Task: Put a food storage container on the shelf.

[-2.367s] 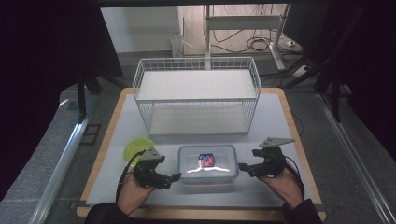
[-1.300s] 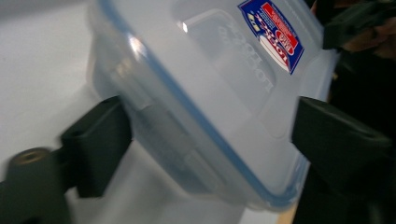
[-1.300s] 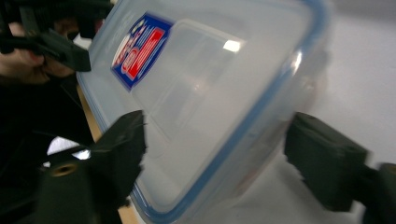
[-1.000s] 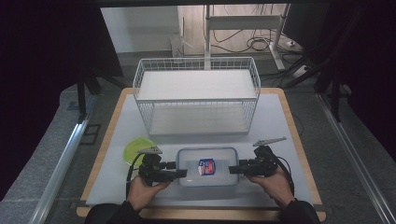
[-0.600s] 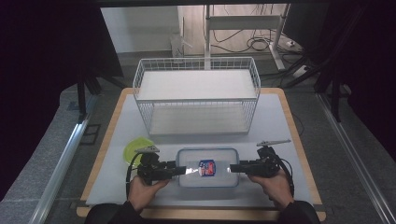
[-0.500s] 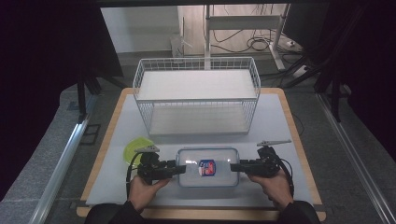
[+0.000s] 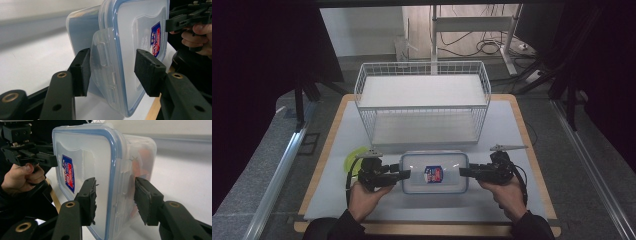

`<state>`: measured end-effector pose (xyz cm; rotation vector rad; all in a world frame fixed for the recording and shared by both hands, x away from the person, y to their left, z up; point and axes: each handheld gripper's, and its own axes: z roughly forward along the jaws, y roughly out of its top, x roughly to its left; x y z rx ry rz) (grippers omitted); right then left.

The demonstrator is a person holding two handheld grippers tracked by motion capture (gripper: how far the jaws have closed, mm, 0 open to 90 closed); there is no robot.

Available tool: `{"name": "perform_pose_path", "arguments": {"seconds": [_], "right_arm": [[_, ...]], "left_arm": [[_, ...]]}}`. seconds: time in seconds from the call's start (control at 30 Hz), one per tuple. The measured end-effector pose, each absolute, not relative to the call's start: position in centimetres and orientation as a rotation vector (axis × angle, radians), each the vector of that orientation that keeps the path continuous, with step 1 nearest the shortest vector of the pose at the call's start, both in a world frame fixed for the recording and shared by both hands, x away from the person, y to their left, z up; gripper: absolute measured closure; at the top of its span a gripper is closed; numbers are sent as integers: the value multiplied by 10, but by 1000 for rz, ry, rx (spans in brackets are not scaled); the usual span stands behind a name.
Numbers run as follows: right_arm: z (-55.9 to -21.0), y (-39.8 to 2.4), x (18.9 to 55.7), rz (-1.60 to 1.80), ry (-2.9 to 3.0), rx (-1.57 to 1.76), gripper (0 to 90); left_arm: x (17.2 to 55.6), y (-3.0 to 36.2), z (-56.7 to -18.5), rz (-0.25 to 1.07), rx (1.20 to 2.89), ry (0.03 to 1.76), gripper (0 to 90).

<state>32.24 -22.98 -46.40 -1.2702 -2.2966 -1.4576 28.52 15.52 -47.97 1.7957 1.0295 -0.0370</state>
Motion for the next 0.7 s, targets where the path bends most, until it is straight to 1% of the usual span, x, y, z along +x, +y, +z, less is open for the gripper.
{"name": "perform_pose_path", "arguments": {"seconds": [0.17,0.23,0.3,0.7], "right_arm": [[-452,-226,328,-1492,-2311,-1243,534],[-442,-223,332,-1517,-2328,-1222,533],[-439,-222,334,-1521,-2331,-1220,533],[-397,-210,354,-1595,-2361,-1165,533]], "left_arm": [[289,159,-464,6,1794,1013,481],[292,161,-455,26,1792,1004,481],[294,163,-450,35,1789,999,481],[309,175,-409,95,1769,976,481]]}}
